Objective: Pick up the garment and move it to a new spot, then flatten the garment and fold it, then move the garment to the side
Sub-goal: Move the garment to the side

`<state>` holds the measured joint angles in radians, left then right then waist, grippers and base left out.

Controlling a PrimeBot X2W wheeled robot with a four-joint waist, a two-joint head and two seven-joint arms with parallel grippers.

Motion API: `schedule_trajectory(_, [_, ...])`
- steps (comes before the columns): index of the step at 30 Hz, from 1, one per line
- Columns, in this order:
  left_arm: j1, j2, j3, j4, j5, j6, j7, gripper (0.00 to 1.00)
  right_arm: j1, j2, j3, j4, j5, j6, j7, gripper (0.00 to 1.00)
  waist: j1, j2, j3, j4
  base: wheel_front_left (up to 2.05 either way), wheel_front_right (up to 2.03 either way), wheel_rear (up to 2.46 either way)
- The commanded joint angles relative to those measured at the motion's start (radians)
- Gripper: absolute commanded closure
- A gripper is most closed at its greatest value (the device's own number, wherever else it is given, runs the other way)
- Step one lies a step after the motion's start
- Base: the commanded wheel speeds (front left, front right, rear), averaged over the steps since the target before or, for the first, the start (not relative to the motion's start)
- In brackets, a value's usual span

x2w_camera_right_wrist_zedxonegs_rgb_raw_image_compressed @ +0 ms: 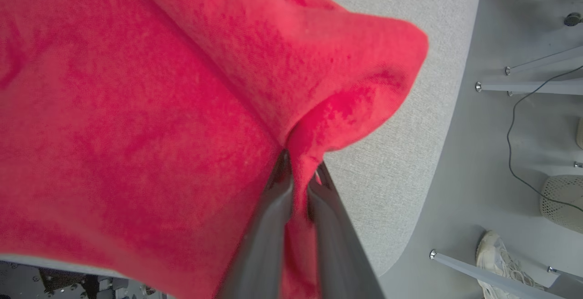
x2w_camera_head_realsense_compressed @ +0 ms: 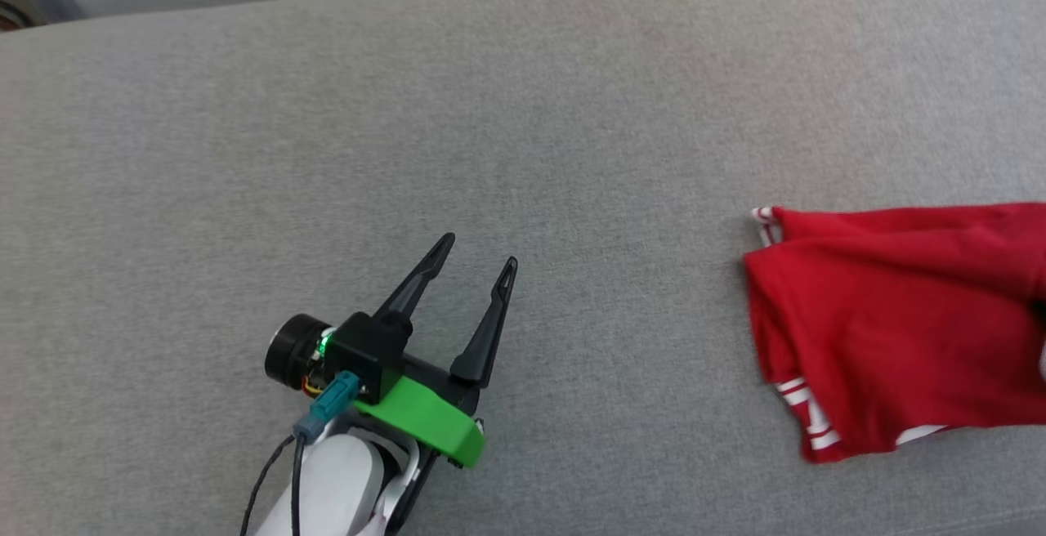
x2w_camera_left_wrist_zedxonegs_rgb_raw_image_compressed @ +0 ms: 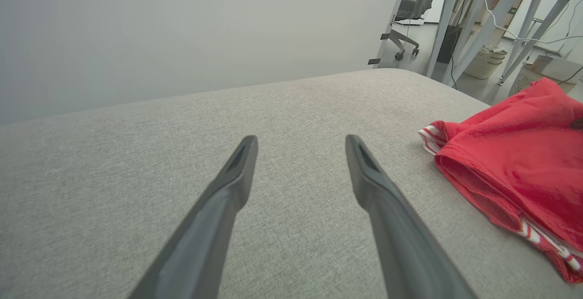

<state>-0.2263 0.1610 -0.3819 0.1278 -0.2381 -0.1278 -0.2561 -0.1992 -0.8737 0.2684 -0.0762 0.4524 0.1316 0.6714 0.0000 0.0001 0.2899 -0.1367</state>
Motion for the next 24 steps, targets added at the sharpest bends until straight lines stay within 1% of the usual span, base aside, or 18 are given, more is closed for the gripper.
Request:
schedule_trajectory(1, [-0.024,0.012,-0.001,-0.009,0.006,-0.003,-0.006,0.0,-0.023,-0.023,-0.014,0.018,-0.006,-0.001,-0.023,1.0,0.0,-0.0001,0.068,-0.056,0.0,0.0,0.0])
schedule_trajectory(5, [-0.054,0.026,-0.007,-0.034,0.012,-0.003,-0.006,0.0,-0.046,-0.055,-0.047,0.085,-0.028,-0.001,-0.101,1.0,0.0,-0.0001,0.122,-0.075,0.0,0.0,0.0])
schedule_trajectory(12, [-0.117,0.063,-0.045,-0.093,0.026,-0.003,-0.006,0.0,-0.097,-0.071,-0.119,0.278,-0.099,-0.001,-0.245,1.0,0.0,-0.0001,0.219,-0.09,0.0,0.0,0.0])
schedule_trajectory(19, [-0.157,0.089,-0.057,-0.135,0.034,-0.003,-0.006,0.0,-0.194,-0.02,-0.189,0.461,-0.176,-0.001,-0.394,1.0,0.0,-0.0001,0.274,-0.089,0.0,0.0,0.0])
schedule_trajectory(24, [-0.172,0.107,-0.06,-0.17,0.041,-0.003,0.0,0.0,-0.275,0.016,-0.241,0.555,-0.245,-0.001,-0.471,1.0,0.0,-0.0001,0.32,-0.082,0.0,0.0,0.0])
